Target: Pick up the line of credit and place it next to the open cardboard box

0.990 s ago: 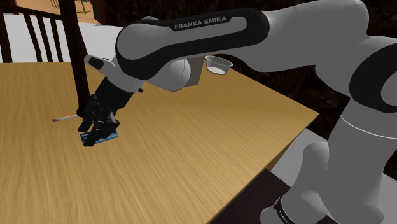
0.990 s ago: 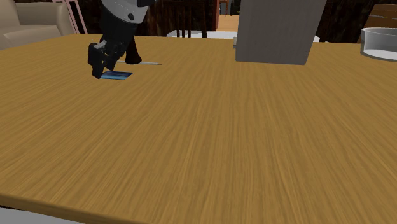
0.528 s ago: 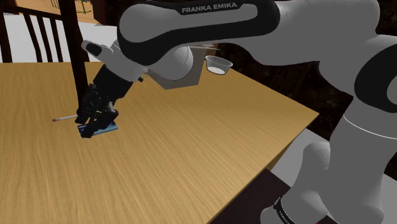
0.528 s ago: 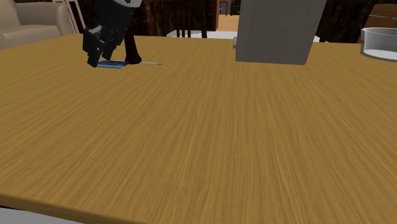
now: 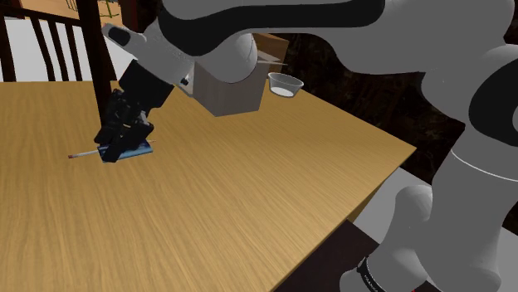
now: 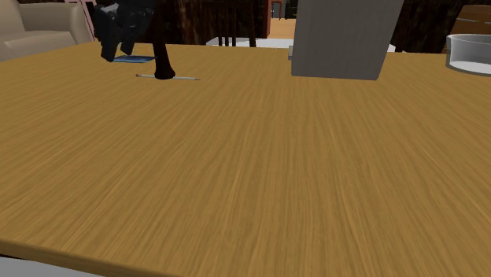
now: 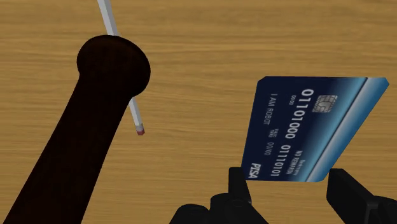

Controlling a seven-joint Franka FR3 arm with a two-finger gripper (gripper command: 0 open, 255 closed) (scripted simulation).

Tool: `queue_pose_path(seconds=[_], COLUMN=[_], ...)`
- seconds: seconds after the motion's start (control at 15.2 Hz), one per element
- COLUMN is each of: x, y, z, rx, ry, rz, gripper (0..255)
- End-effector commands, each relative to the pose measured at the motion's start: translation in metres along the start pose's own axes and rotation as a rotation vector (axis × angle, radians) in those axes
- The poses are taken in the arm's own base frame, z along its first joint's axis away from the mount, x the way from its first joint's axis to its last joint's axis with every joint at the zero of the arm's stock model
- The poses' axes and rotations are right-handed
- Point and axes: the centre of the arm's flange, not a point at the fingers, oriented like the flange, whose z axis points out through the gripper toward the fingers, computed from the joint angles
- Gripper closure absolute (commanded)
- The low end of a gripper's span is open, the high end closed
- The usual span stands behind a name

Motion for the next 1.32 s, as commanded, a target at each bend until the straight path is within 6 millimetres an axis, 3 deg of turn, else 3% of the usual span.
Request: queue_pose_path(seconds=[0.0, 1.25], x=[0.006, 0.061], y=[0.000, 0.000], z=[-0.009, -0.093], rx=[0.000, 0.000], ry=[0.000, 0.000], rz=[0.000, 0.000], gripper=[255, 255])
